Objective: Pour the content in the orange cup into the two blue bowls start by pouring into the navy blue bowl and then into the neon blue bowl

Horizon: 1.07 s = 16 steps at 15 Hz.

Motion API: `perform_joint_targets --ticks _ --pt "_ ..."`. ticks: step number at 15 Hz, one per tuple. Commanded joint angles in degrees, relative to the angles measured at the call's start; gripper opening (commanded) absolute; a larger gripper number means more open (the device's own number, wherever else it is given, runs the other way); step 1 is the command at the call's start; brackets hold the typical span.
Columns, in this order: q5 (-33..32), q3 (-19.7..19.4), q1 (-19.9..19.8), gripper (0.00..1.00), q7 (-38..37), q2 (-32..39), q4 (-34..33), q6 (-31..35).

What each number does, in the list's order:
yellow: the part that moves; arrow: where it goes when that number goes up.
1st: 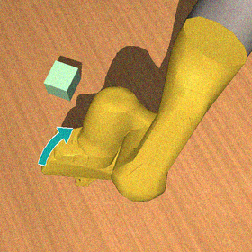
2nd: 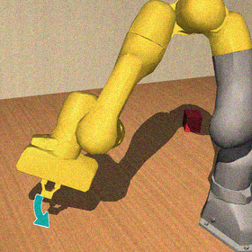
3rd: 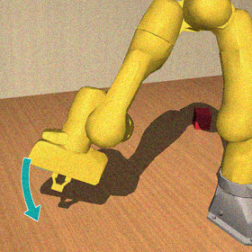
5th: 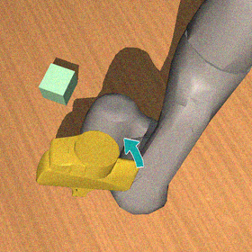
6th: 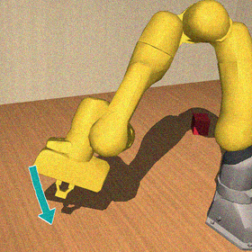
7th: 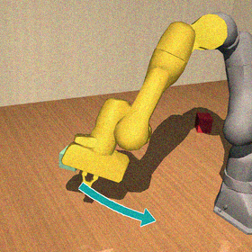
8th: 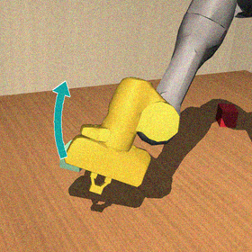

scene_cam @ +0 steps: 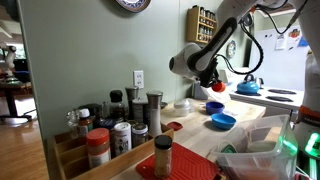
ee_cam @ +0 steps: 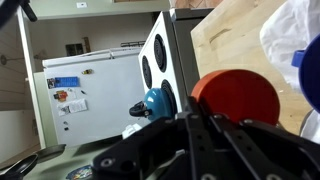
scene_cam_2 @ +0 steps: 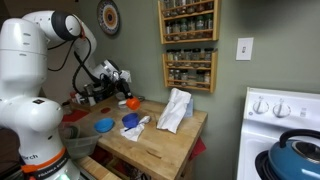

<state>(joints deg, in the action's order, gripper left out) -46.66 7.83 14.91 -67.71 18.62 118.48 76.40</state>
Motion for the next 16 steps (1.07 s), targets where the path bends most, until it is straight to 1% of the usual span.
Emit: perform_joint_targets --ticks 1,3,5,8,13,16 --pt "1.3 0.8 -1.0 0.01 3.7 -2.4 1.3 0.1" --pt "2.1 0.9 -1.2 0.01 6.0 -3.4 1.8 0.9" --pt "3.8 1.5 -1.6 0.01 10.2 -5.0 3.0 3.0" --pt "6.9 2.3 -1.3 0.01 16.3 -6.8 4.2 4.1" --pt "12.1 4.4 0.1 0.01 23.8 -9.0 5.4 3.3" --pt "15.5 5.9 1.4 0.01 26.6 -8.7 5.2 1.8"
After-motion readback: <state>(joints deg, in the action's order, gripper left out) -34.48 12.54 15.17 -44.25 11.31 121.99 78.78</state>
